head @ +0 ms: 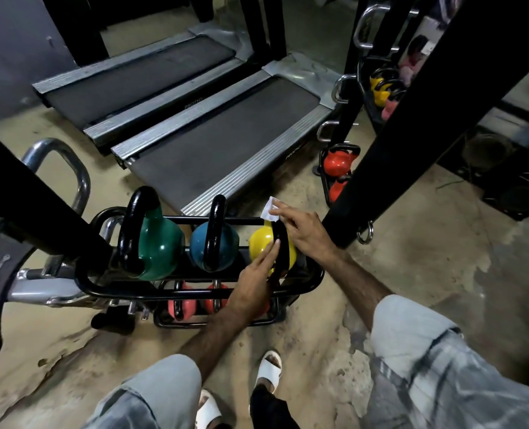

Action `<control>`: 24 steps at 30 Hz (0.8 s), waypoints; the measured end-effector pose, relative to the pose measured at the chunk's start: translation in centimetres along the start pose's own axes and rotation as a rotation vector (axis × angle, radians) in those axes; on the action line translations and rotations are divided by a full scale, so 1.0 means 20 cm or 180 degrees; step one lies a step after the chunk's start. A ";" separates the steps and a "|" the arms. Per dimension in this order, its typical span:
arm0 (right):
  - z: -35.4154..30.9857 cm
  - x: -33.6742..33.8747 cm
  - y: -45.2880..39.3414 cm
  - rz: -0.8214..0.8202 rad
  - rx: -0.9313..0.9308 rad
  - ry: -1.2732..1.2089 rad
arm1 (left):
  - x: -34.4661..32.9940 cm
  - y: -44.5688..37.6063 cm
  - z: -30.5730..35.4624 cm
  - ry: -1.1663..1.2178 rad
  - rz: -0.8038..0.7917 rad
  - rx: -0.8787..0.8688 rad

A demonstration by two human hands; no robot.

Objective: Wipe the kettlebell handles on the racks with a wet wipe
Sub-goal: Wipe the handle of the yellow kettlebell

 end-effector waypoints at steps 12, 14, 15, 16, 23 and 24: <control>0.03 0.02 -0.15 -0.0218 -0.0360 0.0025 | 0.10 -0.01 0.08 -0.0758 -0.0318 -0.0143; 0.02 0.04 -0.12 -0.0260 -0.0297 0.0022 | 0.13 -0.02 0.10 -0.0909 -0.0312 -0.0240; 0.01 0.04 -0.09 -0.0268 -0.0264 0.0020 | 0.14 -0.02 0.10 -0.0951 -0.0307 -0.0313; 0.01 0.05 -0.07 -0.0279 -0.0227 0.0028 | 0.15 -0.03 0.09 -0.0959 -0.0326 -0.0363; 0.05 0.06 -0.27 -0.0568 -0.0681 -0.0092 | 0.21 -0.09 0.08 -0.1483 -0.0740 -0.0552; 0.07 0.05 -0.30 -0.0584 -0.0782 -0.0138 | 0.22 -0.09 0.08 -0.1523 -0.0810 -0.0572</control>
Point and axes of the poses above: each hand's wrist, its own y-axis away from the middle knuckle, its own x-axis out of the back of the hand, z = x × y, the point moved 4 cm from there along -y, towards the middle knuckle, and after that the axes turned 15 degrees about -z, right-handed, at the moved point
